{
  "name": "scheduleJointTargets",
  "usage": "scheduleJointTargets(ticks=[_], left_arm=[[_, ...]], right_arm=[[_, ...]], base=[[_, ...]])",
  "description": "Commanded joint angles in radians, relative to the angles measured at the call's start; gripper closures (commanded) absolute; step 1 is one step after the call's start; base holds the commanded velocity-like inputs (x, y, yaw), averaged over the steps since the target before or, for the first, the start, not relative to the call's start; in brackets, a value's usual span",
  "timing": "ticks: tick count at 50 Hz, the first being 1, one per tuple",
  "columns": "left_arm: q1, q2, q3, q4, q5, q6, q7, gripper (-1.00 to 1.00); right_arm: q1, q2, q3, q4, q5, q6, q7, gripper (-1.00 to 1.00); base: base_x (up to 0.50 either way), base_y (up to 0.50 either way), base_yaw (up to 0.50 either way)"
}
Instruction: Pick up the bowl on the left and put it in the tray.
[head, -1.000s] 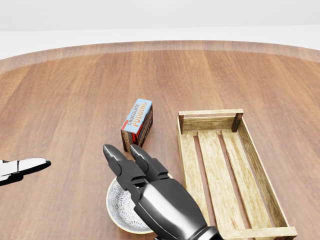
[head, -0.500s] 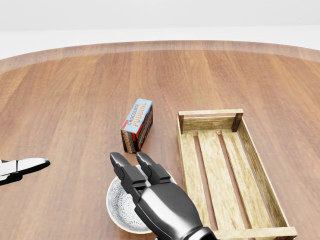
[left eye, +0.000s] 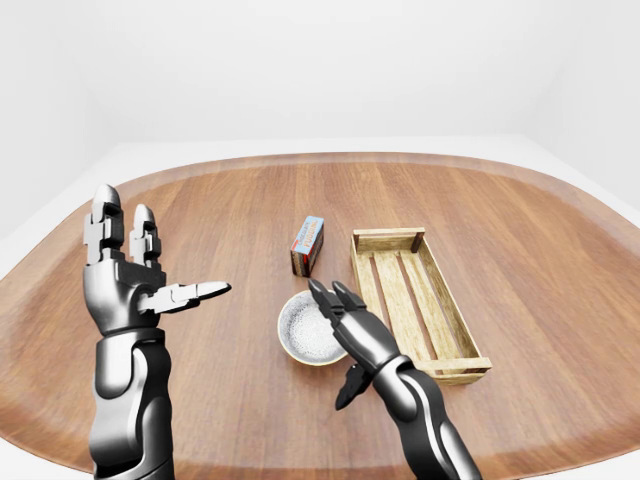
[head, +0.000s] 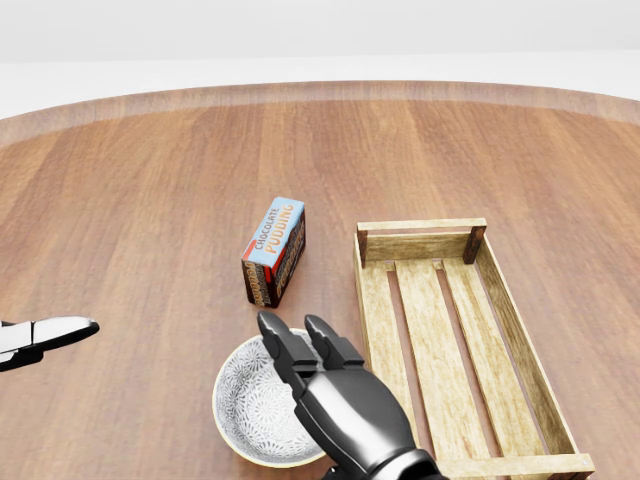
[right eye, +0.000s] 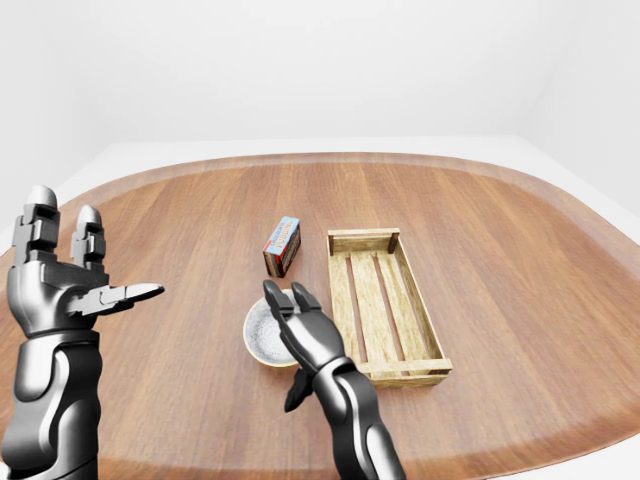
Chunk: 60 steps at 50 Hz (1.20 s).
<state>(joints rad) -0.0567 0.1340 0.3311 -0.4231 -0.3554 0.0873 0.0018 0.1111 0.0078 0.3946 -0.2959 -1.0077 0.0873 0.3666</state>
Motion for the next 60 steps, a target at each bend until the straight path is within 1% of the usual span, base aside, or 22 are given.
scheduleJointTargets(ticks=[1, 20, 32, 42, 51, 60], left_arm=[[-0.001, 0.0, 0.0, 0.003, 0.001, 0.0, 0.0, -1.0], [0.0, 0.0, 0.0, -0.001, 0.001, 0.0, -0.002, -1.0], [-0.001, 0.0, -0.002, 0.0, 0.002, 0.0, 0.0, -1.0], [-0.004, 0.001, -0.001, 0.006, 0.001, 0.0, 0.0, -1.0], [-0.003, 0.003, 0.002, 0.0, -0.003, 0.0, 0.001, -1.0], [-0.002, 0.001, -0.001, 0.003, 0.001, 0.0, -0.001, -1.0]], right_arm=[[-0.01, 0.0, -0.034, 0.059, 0.019, 0.0, -0.014, -1.0], [-0.028, 0.007, -0.04, 0.097, -0.004, 0.0, 0.004, -1.0], [-0.047, 0.016, -0.051, 0.179, 0.008, 0.0, -0.027, -1.0], [-0.093, 0.03, -0.071, 0.265, 0.014, 0.0, -0.029, -1.0], [-0.104, 0.035, -0.072, 0.301, 0.012, 0.0, -0.03, -1.0], [-0.125, 0.046, -0.075, 0.379, 0.024, 0.0, -0.059, -1.0]], base=[[0.0, 0.0, 0.0], [0.0, 0.0, 0.0], [0.0, 0.0, 0.0], [0.0, 0.0, 0.0], [0.0, 0.0, 0.0], [0.0, 0.0, 0.0]])
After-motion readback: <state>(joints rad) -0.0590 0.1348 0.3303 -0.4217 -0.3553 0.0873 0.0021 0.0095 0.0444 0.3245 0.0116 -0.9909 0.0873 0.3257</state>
